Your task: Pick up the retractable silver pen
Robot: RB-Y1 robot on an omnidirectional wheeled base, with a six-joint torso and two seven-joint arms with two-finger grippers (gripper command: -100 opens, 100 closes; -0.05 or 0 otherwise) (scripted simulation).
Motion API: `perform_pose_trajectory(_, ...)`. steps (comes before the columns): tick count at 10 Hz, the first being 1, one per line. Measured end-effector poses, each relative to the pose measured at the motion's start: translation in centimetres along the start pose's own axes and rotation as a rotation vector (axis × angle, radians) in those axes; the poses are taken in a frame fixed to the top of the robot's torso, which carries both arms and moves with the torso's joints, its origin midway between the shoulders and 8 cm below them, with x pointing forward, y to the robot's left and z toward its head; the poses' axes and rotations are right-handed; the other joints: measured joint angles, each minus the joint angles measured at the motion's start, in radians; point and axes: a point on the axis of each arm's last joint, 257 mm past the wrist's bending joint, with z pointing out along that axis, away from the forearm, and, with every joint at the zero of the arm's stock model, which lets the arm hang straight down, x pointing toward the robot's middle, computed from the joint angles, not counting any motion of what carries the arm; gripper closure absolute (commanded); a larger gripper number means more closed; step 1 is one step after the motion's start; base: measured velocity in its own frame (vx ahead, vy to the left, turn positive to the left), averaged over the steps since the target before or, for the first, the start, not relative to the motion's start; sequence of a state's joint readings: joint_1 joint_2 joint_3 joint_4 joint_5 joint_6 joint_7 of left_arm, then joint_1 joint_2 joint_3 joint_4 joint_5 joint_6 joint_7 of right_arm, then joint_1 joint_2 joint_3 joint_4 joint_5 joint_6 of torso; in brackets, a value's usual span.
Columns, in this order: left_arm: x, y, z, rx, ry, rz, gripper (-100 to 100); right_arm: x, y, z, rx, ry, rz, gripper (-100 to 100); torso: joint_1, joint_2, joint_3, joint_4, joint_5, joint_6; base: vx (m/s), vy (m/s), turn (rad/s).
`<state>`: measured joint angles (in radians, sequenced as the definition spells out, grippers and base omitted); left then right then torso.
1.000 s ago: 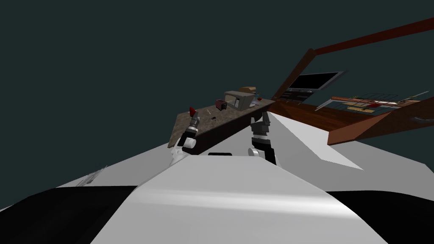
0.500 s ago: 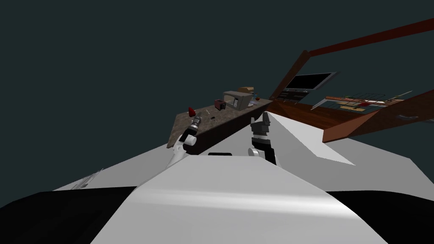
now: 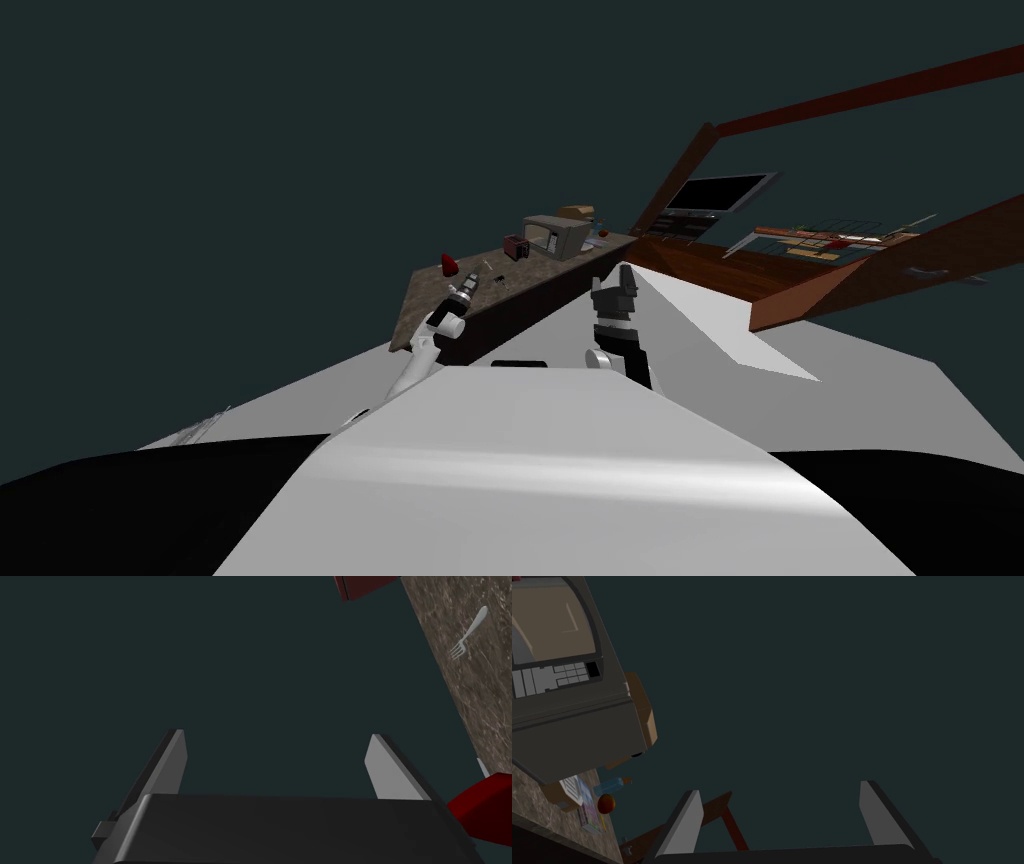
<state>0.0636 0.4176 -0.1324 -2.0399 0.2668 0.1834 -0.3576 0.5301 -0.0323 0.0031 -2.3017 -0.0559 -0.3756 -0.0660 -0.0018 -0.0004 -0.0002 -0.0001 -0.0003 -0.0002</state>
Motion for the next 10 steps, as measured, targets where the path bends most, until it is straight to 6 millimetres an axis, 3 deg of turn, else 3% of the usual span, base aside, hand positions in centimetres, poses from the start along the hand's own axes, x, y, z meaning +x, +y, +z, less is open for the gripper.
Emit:
perform_pose_trajectory(4,1.5,2.4,1.5,-0.091,0.069,0.057,-100,0.0,0.0,0.0,0.0,0.0,0.0,0,-0.001,-0.001,-0.001,0.0,0.0,0.0,0.011,-0.035,-0.036)
perform_pose_trajectory(10,2.7,6.4,2.1,-0.238,0.161,0.13,-100,0.0,0.0,0.0,0.0,0.0,0.0,0,0.0,-0.001,-0.001,0.0,0.0,0.0,0.026,-0.038,-0.025)
